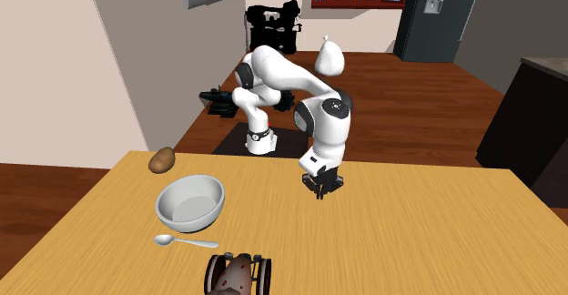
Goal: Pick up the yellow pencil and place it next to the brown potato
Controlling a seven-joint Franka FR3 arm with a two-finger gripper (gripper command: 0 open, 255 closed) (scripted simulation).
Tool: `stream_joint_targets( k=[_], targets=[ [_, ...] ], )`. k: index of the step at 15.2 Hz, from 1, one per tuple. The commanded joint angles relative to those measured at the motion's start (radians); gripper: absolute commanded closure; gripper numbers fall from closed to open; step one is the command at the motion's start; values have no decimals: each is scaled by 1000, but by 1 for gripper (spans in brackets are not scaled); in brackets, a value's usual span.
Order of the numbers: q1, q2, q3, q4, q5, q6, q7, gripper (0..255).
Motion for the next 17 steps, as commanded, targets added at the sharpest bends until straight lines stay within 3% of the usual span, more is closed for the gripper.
stream_joint_targets(
  k=[1, 11, 17],
  targets=[
    [3, -2, 1, 25, 1, -27, -1, 255],
    [25, 6, 3, 165, 1, -156, -8, 255],
    [-130, -184, -1, -122, 60, -51, -119, 255]
  ],
)
